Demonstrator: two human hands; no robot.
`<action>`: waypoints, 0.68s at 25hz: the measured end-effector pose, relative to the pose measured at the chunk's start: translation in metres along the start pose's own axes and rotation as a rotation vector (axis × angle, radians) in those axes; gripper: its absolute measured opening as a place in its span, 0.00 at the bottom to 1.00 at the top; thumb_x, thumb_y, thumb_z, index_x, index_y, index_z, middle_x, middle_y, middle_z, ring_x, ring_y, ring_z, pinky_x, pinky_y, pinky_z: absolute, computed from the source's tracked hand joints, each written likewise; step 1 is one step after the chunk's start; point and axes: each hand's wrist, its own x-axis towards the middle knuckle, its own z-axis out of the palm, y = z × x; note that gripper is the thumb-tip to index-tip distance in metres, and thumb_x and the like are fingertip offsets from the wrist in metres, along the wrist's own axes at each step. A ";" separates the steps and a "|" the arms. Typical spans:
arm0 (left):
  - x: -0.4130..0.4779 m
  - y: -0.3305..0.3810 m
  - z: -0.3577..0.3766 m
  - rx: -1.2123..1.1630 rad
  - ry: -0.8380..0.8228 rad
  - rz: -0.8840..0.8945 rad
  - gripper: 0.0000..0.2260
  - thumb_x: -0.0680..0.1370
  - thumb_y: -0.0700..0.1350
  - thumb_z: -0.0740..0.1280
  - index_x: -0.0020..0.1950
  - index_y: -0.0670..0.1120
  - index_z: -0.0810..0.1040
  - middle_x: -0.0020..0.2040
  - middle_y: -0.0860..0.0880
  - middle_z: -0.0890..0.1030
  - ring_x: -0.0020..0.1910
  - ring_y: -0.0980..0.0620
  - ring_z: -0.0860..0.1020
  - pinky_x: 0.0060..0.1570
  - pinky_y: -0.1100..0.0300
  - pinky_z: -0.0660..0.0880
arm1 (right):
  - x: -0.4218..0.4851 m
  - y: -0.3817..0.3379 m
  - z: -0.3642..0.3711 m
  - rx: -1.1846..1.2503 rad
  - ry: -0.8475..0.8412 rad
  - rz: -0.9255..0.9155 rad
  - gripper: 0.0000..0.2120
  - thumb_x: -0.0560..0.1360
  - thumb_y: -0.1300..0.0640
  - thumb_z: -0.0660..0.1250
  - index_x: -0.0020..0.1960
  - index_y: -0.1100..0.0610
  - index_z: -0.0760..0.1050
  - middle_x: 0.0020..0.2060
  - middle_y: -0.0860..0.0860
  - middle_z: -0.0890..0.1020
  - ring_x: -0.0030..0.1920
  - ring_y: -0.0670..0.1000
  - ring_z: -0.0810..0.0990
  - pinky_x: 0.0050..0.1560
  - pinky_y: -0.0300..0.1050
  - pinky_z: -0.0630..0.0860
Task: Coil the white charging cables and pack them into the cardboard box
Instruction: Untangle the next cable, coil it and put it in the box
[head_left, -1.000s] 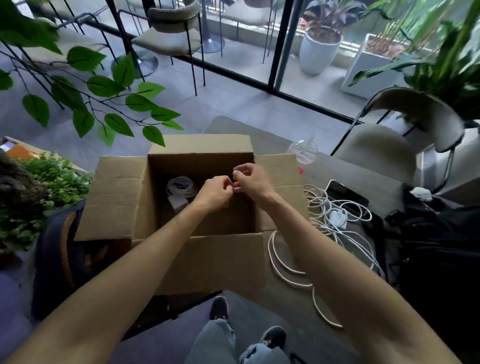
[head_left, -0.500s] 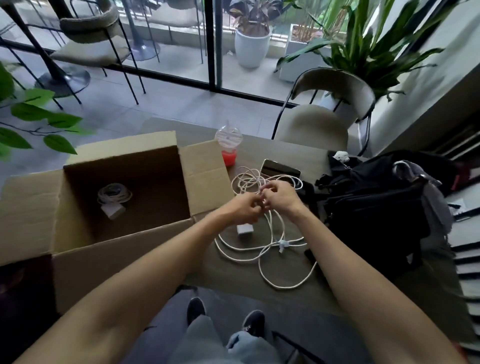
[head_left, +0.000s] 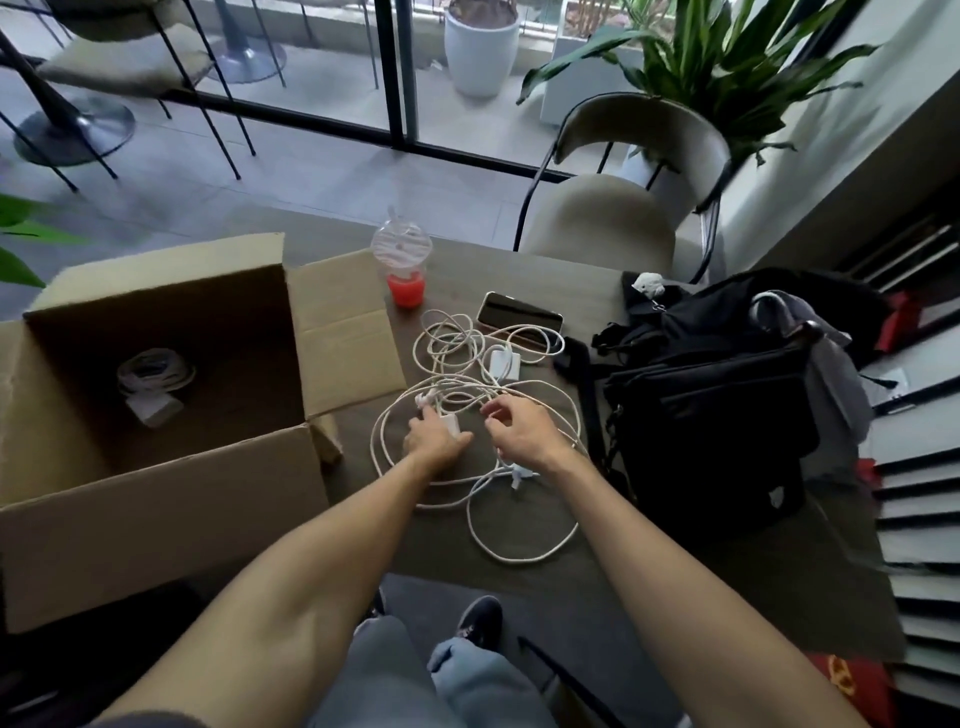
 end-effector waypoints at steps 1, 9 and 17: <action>-0.001 0.004 -0.004 -0.053 -0.068 0.035 0.33 0.75 0.56 0.70 0.74 0.42 0.64 0.68 0.38 0.74 0.66 0.39 0.74 0.66 0.50 0.71 | 0.001 -0.001 -0.004 -0.031 0.006 -0.026 0.13 0.76 0.62 0.63 0.58 0.57 0.80 0.49 0.52 0.84 0.49 0.53 0.81 0.57 0.45 0.76; -0.075 0.041 -0.081 -0.481 -0.373 0.555 0.11 0.70 0.43 0.67 0.51 0.51 0.78 0.35 0.55 0.78 0.32 0.59 0.74 0.31 0.64 0.72 | 0.013 -0.034 -0.041 -0.049 0.024 -0.297 0.23 0.75 0.66 0.66 0.69 0.54 0.76 0.55 0.54 0.83 0.47 0.48 0.81 0.55 0.42 0.77; -0.154 0.061 -0.167 -0.443 -0.778 0.949 0.10 0.76 0.34 0.69 0.56 0.39 0.76 0.46 0.43 0.76 0.43 0.43 0.72 0.43 0.55 0.73 | 0.018 -0.055 -0.084 -0.315 -0.072 -0.139 0.11 0.79 0.55 0.62 0.55 0.51 0.82 0.48 0.54 0.87 0.46 0.55 0.85 0.48 0.50 0.82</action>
